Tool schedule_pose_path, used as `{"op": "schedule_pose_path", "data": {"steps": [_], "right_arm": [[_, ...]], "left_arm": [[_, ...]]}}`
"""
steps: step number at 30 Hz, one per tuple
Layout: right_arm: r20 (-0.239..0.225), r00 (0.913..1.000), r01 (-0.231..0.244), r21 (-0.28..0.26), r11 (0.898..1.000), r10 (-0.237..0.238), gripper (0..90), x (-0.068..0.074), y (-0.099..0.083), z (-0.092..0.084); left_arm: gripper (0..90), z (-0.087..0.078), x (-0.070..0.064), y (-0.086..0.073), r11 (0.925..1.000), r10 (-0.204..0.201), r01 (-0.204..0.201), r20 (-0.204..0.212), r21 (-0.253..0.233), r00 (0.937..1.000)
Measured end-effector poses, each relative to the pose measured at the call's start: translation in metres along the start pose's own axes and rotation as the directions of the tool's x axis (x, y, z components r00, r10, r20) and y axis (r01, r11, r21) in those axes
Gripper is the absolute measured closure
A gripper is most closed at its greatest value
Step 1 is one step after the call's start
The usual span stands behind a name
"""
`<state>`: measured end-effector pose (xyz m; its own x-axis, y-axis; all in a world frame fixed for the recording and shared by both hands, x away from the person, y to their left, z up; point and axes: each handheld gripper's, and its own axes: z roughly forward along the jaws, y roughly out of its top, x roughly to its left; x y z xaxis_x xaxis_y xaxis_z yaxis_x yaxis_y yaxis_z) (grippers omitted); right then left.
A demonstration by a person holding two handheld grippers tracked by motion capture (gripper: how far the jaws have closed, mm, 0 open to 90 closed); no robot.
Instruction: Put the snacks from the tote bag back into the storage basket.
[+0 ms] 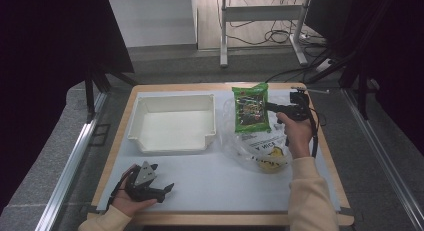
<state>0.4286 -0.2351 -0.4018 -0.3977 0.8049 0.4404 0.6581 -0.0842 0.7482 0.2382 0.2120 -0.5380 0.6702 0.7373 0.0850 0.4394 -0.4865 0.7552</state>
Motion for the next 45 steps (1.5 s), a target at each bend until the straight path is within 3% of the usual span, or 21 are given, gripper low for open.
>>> {"op": "schedule_pose_path", "data": {"steps": [30, 45], "right_arm": [[-0.069, 0.9971, 0.03, -0.024, 0.999, -0.032, 90.0, 0.03, 0.008, 0.006], [-0.095, 0.9939, 0.054, -0.017, 0.998, -0.056, 90.0, 0.047, 0.011, 0.019]], "left_arm": [[12.6, 0.0, 0.0, 0.0, 1.0, -0.001, 0.001, 0.0, -0.001, 1.0], [12.6, 0.0, 0.0, 0.0, 1.0, -0.001, 0.001, 0.002, -0.001, 1.0]]}}
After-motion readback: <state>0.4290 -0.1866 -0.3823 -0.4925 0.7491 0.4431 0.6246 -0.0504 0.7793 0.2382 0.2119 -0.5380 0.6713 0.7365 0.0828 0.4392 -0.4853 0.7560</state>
